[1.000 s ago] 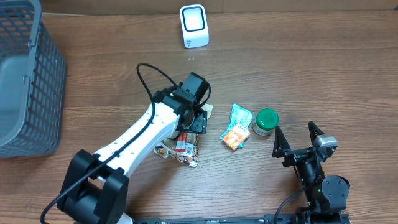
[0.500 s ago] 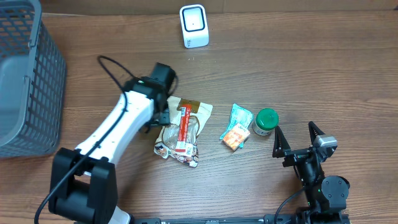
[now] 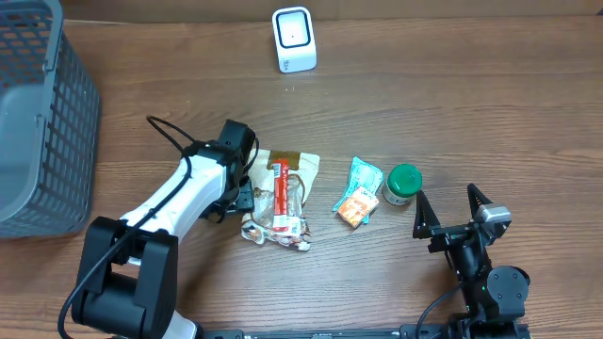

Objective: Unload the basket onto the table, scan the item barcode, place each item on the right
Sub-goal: 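Lower the snack bag onto the table beside the wipes, release, then withdraw the left gripper leftward from the snack bag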

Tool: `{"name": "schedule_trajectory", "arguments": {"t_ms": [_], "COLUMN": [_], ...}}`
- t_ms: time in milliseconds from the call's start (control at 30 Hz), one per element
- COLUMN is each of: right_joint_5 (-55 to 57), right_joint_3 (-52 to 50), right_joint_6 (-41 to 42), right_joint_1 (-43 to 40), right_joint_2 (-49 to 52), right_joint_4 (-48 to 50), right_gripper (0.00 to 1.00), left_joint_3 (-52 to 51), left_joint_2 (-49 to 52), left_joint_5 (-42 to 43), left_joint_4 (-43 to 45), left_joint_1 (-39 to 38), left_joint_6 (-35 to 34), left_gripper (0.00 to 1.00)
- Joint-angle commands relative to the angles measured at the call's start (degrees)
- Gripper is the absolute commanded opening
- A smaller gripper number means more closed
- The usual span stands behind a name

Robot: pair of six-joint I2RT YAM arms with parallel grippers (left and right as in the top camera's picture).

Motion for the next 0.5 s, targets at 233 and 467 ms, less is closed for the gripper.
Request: {"name": "schedule_trajectory", "arguments": {"t_ms": [233, 467], "right_joint_5": [0.09, 0.09], "right_joint_3": [-0.61, -0.61], "right_joint_6": [0.13, 0.13], "right_joint_1": [-0.07, -0.07], "right_joint_2": [-0.52, -0.52], "right_joint_4": [0.17, 0.17], "right_gripper": [1.00, 1.00], "left_joint_3": [-0.46, 1.49], "left_joint_2": [0.48, -1.25], "left_joint_5": [8.46, 2.58], "left_joint_4": [0.61, -4.04], "left_joint_1": [-0.11, 0.00], "left_joint_6": [4.52, 4.50], "left_gripper": [0.64, 0.58]}}
